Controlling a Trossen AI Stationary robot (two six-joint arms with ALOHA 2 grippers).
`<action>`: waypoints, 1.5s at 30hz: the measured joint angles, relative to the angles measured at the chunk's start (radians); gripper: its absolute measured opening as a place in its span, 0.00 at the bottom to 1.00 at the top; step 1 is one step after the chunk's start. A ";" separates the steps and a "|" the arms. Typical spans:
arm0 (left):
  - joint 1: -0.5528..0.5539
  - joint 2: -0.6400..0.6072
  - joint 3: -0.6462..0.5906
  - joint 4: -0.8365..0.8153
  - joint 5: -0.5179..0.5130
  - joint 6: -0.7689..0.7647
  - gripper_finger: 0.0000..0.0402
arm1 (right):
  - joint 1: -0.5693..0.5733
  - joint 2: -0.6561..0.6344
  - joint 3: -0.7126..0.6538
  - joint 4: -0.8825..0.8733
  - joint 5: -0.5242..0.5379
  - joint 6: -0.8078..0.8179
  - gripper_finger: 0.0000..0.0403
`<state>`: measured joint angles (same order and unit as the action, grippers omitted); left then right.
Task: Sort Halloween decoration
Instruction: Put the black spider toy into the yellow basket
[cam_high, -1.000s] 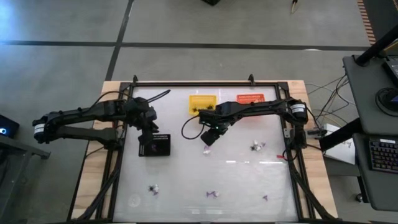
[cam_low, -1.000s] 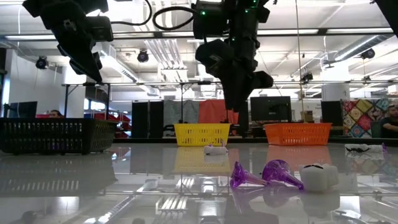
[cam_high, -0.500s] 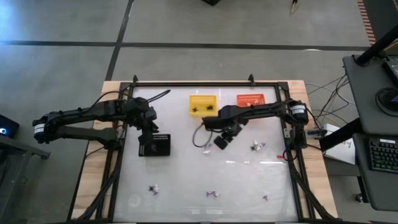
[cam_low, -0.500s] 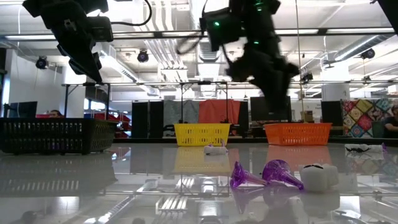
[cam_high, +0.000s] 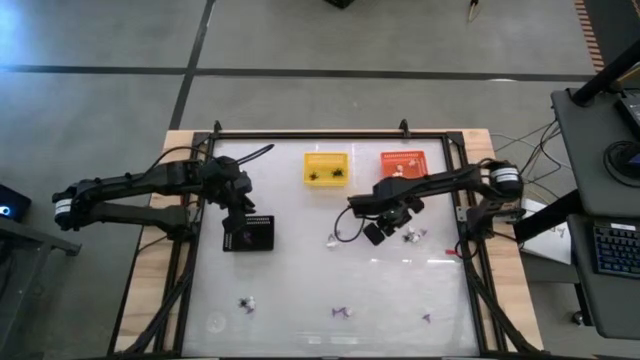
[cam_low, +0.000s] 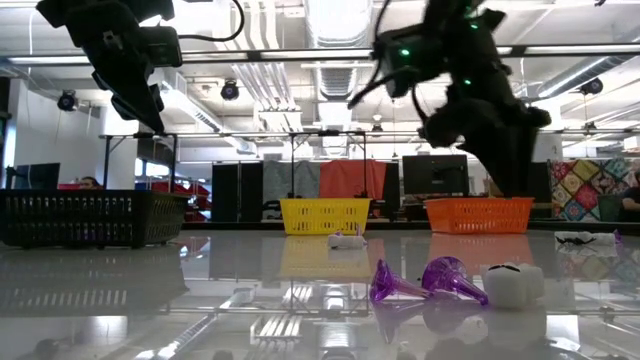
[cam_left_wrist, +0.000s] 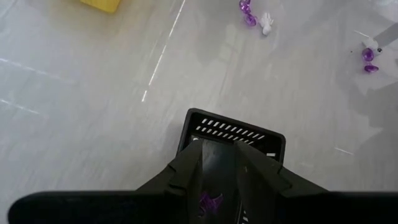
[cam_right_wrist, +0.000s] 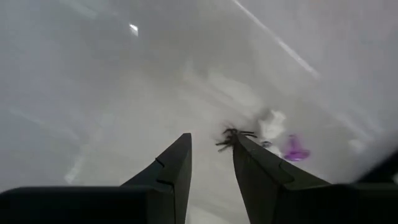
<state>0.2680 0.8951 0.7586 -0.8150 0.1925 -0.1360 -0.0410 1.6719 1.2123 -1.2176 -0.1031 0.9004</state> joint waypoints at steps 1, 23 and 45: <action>0.000 0.000 0.000 0.000 0.000 0.000 0.19 | 0.000 -0.018 -0.036 0.037 -0.011 0.021 0.27; 0.000 0.000 0.000 0.001 0.000 -0.011 0.19 | 0.021 -0.102 -0.325 0.235 -0.063 0.154 0.31; 0.000 0.000 0.000 0.008 0.000 -0.031 0.19 | 0.021 -0.112 -0.424 0.384 -0.101 0.155 0.05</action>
<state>0.2683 0.8955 0.7586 -0.8066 0.1928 -0.1669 -0.0196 1.5597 0.7887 -0.8338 -0.2045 1.0557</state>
